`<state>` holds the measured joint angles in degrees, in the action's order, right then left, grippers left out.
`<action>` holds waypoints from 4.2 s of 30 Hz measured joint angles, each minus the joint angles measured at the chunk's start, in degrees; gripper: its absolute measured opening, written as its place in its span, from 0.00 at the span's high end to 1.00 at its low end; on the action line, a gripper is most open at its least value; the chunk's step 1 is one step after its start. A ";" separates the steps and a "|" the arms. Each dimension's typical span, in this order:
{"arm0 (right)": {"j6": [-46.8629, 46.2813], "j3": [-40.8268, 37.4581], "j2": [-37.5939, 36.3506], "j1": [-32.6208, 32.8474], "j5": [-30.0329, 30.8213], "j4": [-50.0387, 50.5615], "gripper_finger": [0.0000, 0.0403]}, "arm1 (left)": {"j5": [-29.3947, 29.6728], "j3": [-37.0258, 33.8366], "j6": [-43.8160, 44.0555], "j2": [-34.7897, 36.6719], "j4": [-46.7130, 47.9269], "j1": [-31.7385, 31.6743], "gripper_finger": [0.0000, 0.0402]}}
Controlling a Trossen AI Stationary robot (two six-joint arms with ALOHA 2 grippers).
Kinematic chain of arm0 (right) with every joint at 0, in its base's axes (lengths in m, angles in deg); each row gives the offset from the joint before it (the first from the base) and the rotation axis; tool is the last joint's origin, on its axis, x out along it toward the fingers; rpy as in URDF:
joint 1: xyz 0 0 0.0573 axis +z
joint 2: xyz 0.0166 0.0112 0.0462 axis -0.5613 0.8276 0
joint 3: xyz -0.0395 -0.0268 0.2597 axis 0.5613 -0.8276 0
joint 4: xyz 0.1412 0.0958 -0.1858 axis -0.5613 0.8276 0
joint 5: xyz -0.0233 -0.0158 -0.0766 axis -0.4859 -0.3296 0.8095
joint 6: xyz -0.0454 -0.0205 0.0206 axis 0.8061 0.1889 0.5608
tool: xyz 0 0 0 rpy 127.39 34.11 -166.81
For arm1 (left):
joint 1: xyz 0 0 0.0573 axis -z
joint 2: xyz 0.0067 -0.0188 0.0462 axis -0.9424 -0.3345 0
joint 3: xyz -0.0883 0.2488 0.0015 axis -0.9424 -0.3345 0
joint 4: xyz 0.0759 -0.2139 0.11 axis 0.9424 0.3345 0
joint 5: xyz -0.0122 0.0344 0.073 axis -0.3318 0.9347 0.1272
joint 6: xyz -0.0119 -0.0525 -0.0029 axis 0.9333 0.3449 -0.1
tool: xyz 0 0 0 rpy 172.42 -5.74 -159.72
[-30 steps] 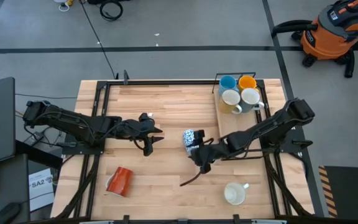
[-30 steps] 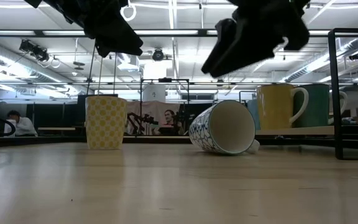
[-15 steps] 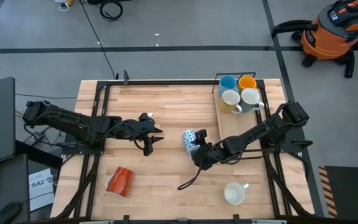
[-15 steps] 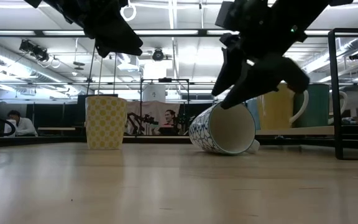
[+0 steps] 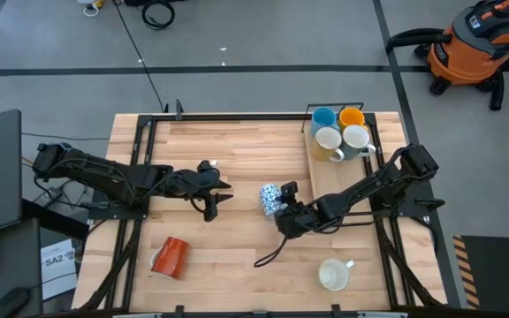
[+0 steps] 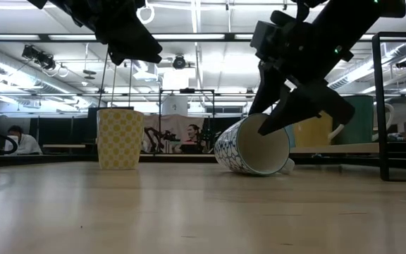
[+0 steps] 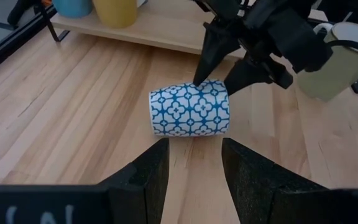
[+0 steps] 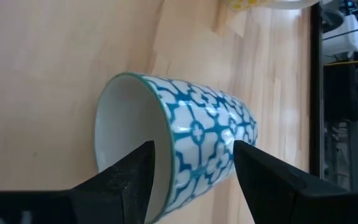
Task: Place coffee mugs
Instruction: Put the blue white mug on the shelf
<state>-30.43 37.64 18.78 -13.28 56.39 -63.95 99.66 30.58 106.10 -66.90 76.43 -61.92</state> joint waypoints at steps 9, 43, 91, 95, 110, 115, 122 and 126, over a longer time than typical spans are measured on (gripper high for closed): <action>-0.02 -0.02 0.00 0.00 0.42 -1.12 0.55 | -0.02 0.00 0.00 0.00 0.02 0.00 0.61; -9.20 -0.04 -0.11 -2.03 2.97 -6.25 0.84 | -0.02 0.00 0.00 0.00 -0.02 0.00 0.61; -11.62 33.66 -5.75 -6.12 -19.76 47.18 0.92 | -0.02 0.00 0.02 0.00 0.10 0.05 0.61; -11.83 33.68 -9.06 -6.76 -21.23 51.45 0.92 | -0.02 0.00 0.02 0.00 0.12 0.07 0.61; -15.89 33.66 -23.91 -12.71 -21.26 68.09 0.92 | -0.02 -0.02 0.02 0.00 0.12 0.07 0.61; -15.89 33.42 -27.59 -15.20 -21.28 71.52 0.92 | -0.02 0.00 0.02 0.00 0.12 0.07 0.61; -12.76 26.32 -33.65 -18.41 -21.30 71.29 0.92 | -0.02 0.00 0.02 0.00 0.12 0.07 0.61; -10.75 21.58 -36.59 -19.98 -23.83 71.19 0.92 | -0.02 0.00 0.02 0.00 0.15 0.07 0.61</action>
<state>-41.18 59.23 -17.81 -33.26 32.57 7.24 99.64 30.58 106.13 -66.90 76.58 -61.85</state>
